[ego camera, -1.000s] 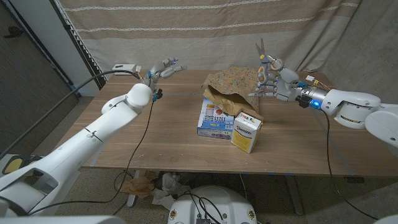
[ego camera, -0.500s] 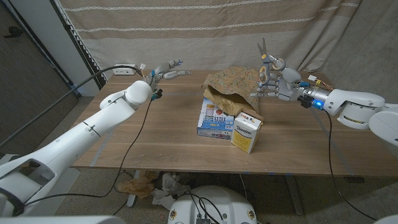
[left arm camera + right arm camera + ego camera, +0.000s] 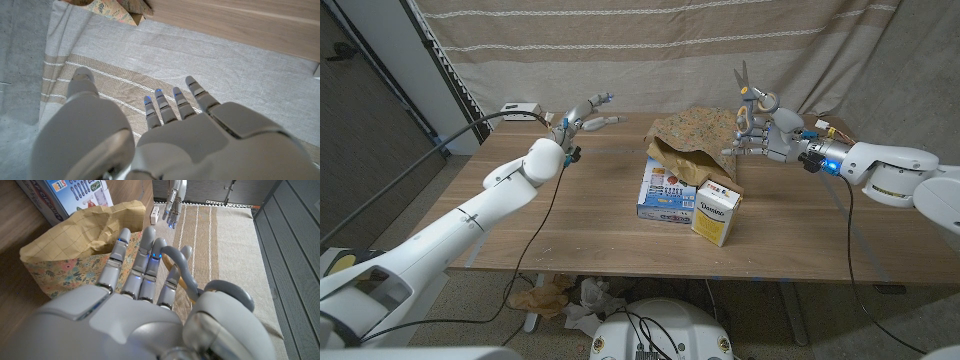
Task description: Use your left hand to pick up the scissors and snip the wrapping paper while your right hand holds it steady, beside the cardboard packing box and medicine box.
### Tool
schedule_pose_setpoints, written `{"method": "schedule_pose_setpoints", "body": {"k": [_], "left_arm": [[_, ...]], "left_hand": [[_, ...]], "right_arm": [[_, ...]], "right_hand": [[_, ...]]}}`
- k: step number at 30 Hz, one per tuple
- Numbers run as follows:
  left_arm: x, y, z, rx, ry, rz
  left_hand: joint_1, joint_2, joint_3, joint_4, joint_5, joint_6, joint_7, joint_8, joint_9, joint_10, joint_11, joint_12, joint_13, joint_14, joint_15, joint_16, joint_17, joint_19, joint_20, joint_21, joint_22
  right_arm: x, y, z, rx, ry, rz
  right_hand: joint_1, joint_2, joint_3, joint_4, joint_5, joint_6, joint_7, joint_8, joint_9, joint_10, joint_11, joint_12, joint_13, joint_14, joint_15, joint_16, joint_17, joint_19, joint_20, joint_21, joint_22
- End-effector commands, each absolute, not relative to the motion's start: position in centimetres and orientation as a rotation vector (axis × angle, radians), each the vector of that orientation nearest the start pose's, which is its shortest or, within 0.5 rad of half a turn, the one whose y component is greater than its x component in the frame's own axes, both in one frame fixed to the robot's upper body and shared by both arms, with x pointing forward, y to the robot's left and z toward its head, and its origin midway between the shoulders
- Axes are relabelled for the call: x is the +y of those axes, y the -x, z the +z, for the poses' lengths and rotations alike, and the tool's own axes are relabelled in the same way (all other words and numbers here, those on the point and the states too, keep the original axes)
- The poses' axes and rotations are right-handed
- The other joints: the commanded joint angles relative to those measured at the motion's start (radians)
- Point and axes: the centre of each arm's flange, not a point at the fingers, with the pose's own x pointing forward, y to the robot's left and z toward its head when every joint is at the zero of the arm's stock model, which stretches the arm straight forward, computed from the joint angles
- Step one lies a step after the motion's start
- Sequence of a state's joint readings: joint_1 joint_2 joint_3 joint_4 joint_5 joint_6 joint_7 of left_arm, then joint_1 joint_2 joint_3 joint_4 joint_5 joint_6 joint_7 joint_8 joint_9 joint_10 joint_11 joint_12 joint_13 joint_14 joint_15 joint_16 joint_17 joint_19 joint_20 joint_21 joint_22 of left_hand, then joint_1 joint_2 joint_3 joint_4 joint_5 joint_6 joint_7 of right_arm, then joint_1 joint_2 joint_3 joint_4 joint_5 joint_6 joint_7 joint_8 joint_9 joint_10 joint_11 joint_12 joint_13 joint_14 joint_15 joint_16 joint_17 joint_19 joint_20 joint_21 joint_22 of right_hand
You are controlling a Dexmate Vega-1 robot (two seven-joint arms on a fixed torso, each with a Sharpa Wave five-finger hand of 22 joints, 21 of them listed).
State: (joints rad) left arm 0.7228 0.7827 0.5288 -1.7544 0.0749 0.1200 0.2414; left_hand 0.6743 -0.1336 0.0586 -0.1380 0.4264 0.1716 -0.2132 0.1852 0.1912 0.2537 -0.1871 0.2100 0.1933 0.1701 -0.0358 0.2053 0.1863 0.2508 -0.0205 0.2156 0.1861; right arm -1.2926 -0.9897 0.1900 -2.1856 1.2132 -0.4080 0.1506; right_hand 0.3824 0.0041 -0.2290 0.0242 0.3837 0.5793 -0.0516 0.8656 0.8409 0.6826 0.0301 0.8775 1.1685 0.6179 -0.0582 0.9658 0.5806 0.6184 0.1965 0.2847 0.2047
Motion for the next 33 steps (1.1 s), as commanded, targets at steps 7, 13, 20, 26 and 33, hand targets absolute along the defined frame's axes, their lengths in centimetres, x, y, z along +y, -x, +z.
{"method": "schedule_pose_setpoints", "body": {"k": [7,13,20,26,33], "left_arm": [[23.6,-59.4,9.1,-0.783,-1.081,0.060],[23.2,-59.4,9.6,-0.797,-1.158,0.081],[22.5,-59.5,10.0,-0.828,-1.271,0.102],[21.9,-59.9,10.0,-0.842,-1.320,0.094],[21.3,-60.1,10.1,-0.833,-1.362,0.131]], "left_hand": [[0.035,0.015,0.008,-0.007,0.027,-0.062,-0.006,-0.008,0.003,-0.035,0.007,-0.013,0.003,-0.004,-0.128,-0.010,0.001,0.004,-0.001,0.003,0.001],[0.039,0.015,0.008,-0.008,0.032,-0.069,-0.006,-0.007,0.004,-0.041,0.003,-0.014,0.003,-0.010,-0.130,-0.012,0.001,-0.001,-0.001,0.000,0.000],[0.042,0.014,0.008,-0.008,0.035,-0.074,-0.006,-0.005,0.004,-0.039,-0.001,-0.012,0.003,-0.012,-0.134,-0.013,0.001,-0.003,-0.005,-0.002,0.000],[0.045,0.013,0.007,-0.008,0.039,-0.080,-0.006,-0.004,0.005,-0.035,-0.003,-0.010,0.004,-0.009,-0.140,-0.012,0.001,0.000,-0.014,-0.001,0.000],[-0.017,-0.030,-0.052,0.016,0.010,-0.158,0.015,-0.009,0.009,-0.068,0.027,-0.014,0.006,-0.025,-0.108,-0.014,0.004,-0.004,0.013,-0.005,0.002]], "right_arm": [[-29.2,-45.1,6.0,-0.310,0.026,0.642],[-29.2,-45.2,6.0,-0.303,0.019,0.644],[-29.1,-45.4,6.0,-0.306,0.015,0.646],[-29.1,-45.6,5.9,-0.309,0.011,0.647],[-29.0,-45.8,5.9,-0.304,0.001,0.648]], "right_hand": [[-0.065,-0.064,-0.080,0.070,-0.002,-0.200,0.258,-0.013,0.007,0.014,-0.005,0.640,0.002,0.006,-0.064,0.005,-0.003,0.016,0.003,-0.005,0.001],[-0.063,-0.063,-0.080,0.069,-0.004,-0.198,0.258,-0.020,0.011,0.015,-0.006,0.643,0.007,0.005,-0.067,0.005,-0.006,0.018,0.003,-0.009,0.001],[-0.063,-0.061,-0.081,0.069,-0.005,-0.193,0.258,-0.027,0.013,0.014,-0.005,0.638,0.001,0.005,-0.067,0.004,-0.008,0.019,0.002,-0.013,0.001],[-0.063,-0.062,-0.082,0.068,-0.006,-0.192,0.258,-0.032,0.017,0.016,-0.005,0.636,-0.003,0.004,-0.067,0.003,-0.010,0.020,0.003,-0.016,0.001],[-0.062,-0.058,-0.081,0.068,-0.006,-0.191,0.258,-0.034,0.018,0.016,-0.005,0.635,-0.003,0.006,-0.067,0.003,-0.013,0.019,0.003,-0.018,0.001]]}}
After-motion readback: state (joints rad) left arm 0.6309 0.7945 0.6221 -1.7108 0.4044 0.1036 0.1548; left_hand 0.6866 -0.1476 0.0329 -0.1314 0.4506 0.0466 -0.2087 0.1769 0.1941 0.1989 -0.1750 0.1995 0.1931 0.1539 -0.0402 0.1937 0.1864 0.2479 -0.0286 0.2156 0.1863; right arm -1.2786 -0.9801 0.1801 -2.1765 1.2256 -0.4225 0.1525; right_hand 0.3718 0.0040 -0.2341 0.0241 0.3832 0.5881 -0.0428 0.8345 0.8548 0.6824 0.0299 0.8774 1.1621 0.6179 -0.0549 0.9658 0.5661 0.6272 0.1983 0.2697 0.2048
